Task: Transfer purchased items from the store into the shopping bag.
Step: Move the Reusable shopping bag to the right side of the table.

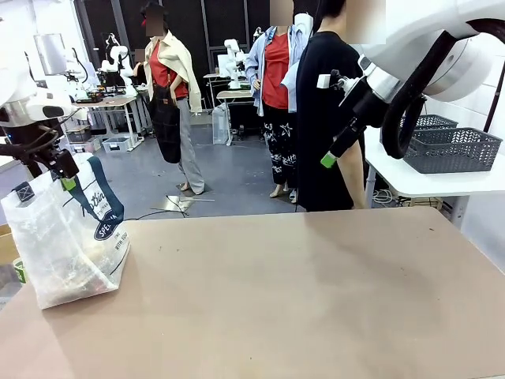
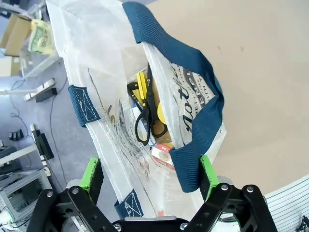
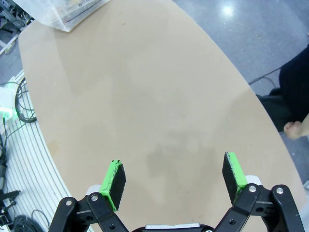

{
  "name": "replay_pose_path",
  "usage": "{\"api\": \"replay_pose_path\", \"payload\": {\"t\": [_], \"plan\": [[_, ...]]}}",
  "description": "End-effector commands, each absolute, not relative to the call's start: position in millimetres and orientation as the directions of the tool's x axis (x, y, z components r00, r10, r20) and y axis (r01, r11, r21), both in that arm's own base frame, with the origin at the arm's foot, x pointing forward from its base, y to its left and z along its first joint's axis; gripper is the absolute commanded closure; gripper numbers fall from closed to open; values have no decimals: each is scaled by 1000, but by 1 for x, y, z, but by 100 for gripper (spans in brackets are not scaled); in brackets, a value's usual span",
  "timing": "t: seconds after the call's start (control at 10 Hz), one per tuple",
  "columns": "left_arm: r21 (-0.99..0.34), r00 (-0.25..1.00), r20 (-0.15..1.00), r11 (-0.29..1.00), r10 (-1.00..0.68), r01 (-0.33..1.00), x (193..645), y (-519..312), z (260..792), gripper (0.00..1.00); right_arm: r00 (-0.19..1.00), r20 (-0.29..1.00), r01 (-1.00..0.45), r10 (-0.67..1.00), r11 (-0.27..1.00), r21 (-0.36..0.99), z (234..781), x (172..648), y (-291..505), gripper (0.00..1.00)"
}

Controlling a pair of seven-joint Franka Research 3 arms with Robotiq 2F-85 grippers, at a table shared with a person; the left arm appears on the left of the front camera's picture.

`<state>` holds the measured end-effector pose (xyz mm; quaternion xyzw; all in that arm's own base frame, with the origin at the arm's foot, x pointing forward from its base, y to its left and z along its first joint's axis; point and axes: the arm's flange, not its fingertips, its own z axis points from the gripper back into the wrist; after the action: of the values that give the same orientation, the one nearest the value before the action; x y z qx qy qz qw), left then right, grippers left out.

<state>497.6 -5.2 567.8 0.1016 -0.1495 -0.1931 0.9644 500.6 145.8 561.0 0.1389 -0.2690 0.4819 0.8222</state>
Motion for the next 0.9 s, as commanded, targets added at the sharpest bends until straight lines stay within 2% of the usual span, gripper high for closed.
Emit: {"api": "replay_pose_path", "payload": {"t": [0.0, 0.3, 0.5, 0.7, 0.8], "plan": [[238, 830, 298, 879, -471, 414, 491, -17, 583, 0, 402, 569, -862, 718, 505, -28, 560, 500, 146, 0], [143, 714, 342, 785, -611, 603, 492, -48, 618, 0, 402, 569, -862, 718, 505, -28, 560, 500, 146, 0], [16, 580, 381, 632, -720, 775, 505, -68, 620, 0, 402, 569, -862, 718, 505, -28, 560, 500, 146, 0], [-31, 412, 443, 445, -796, 895, 517, -96, 613, 0, 402, 569, -862, 718, 505, -28, 560, 500, 146, 0], [-14, 338, 483, 379, -808, 925, 520, -112, 608, 0, 402, 569, -862, 718, 505, -28, 560, 500, 146, 0]]}}
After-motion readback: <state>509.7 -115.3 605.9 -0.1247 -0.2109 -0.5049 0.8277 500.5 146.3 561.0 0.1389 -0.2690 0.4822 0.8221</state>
